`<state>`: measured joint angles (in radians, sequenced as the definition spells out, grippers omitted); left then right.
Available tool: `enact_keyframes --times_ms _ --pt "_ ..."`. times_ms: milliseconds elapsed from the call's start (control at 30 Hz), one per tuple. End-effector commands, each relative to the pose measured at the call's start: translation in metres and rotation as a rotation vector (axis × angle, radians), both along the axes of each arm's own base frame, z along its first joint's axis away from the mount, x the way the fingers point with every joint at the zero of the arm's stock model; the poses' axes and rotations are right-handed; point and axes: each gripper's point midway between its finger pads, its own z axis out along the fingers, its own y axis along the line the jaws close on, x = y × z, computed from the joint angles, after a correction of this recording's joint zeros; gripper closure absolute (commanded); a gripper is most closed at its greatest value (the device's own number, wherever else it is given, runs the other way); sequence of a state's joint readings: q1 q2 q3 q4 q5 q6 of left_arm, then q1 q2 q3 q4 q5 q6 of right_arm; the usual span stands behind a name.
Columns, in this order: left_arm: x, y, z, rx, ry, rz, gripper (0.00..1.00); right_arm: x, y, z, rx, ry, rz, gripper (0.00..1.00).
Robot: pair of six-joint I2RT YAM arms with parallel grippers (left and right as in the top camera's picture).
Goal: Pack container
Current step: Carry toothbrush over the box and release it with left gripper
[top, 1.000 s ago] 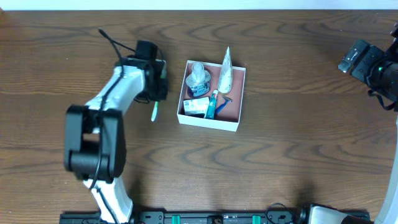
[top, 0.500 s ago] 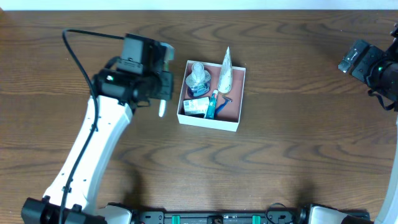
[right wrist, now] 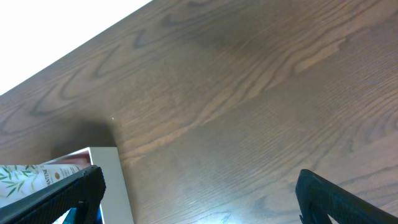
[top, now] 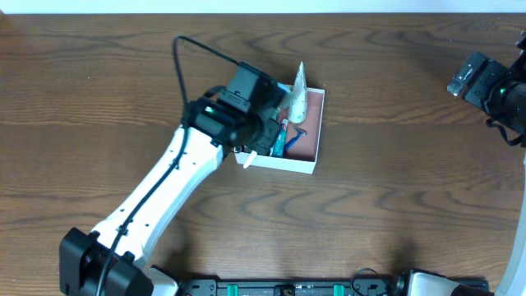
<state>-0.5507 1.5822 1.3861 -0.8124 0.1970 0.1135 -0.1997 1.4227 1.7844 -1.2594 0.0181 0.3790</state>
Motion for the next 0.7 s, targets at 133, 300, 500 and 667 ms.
enact_keyframes --times_ms 133,300,500,667 --pt "-0.025 -0.015 -0.003 0.127 -0.101 -0.406 0.94 -0.001 -0.003 0.001 0.005 -0.002 -0.015 0.01" --pt "-0.024 -0.018 -0.007 0.195 -0.191 -0.623 0.94 -0.001 -0.003 0.001 0.005 -0.002 -0.015 0.01" --pt "-0.002 -0.033 -0.017 0.188 -0.25 -0.642 0.94 -0.001 -0.003 0.001 0.005 -0.002 -0.015 0.01" --pt "0.008 -0.039 -0.05 0.212 -0.2 -0.646 0.84 -0.001 -0.003 0.001 0.005 -0.002 -0.015 0.01"
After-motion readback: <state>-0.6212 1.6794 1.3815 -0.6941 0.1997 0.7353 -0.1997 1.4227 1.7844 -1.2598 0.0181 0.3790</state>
